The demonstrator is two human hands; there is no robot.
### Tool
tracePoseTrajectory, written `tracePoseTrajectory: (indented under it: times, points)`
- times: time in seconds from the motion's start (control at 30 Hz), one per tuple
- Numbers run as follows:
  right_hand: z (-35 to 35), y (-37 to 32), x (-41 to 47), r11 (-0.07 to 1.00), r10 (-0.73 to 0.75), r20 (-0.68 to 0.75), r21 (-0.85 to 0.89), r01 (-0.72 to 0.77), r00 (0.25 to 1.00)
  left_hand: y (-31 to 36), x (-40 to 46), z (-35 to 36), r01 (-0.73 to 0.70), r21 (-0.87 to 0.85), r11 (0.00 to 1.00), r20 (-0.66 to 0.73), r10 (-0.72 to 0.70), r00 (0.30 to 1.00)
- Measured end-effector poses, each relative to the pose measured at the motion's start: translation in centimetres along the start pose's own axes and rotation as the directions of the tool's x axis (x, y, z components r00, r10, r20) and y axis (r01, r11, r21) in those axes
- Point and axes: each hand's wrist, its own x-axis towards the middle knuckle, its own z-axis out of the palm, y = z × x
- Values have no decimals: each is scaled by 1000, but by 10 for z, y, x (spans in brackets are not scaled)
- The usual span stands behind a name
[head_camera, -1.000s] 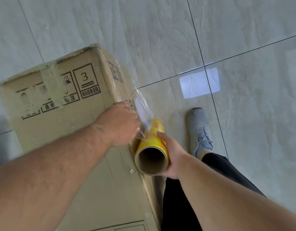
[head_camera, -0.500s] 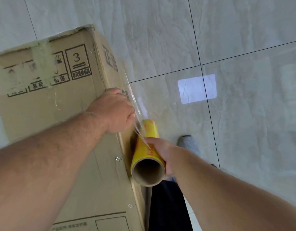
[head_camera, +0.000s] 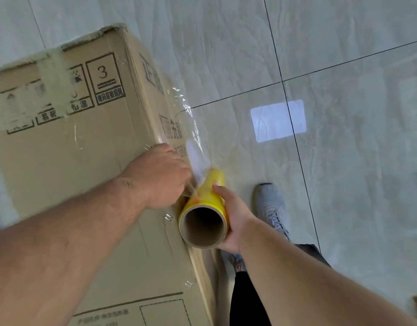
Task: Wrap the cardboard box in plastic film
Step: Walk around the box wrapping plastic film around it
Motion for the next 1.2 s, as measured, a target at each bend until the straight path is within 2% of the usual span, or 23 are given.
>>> tracePoseTrajectory:
  times: [0.07,0.13,0.23,0.4,0.5,0.57,0.63,0.7,0.77,0.9,1.0,1.13,1.2]
  points:
    - [-1,2,4,998,8,57,63,-11,998,-2,2,-3,3,19,1000,19,-4,1000]
    - [-2,0,3,1000,-3,34,10,2,999,-1,4,-6,-3,38,999,37,2,999]
    - [-7,5,-1,985,-23,-46,-173,15,999,0,4,-4,3,22,1000,25,-3,1000]
    - [-11,29,15,896,-33,-220,-438,-69,975,10,3,-5,15,-4,1000,63,-15,998]
    - [0,17,1,770,-104,-203,-636,-50,974,20,1,-5,-6,47,999,81,2,997]
    - [3,8,-2,714,-144,-176,-700,-21,974,23,-1,-3,-23,46,999,85,19,996]
    - [-4,6,7,741,-167,-179,-671,4,970,25,-2,2,-33,60,998,67,29,997]
    - [-14,11,19,882,-103,-211,-471,-9,972,27,-1,6,-26,116,993,56,20,998]
    - [-26,24,23,971,-40,-152,-241,2,988,30,0,10,1,134,991,56,-8,998]
    - [-34,43,27,1000,-25,-13,4,25,1000,28,1,21,10,85,996,-31,-7,999]
    - [-37,39,25,997,-36,-32,-70,34,999,28,3,22,1,83,997,-28,1,1000]
    - [-41,45,15,941,-9,-158,-335,-45,987,34,4,16,-5,65,998,-11,6,1000]
    - [-40,54,28,881,-64,-203,-472,-41,977,37,4,15,-5,65,998,2,5,1000]
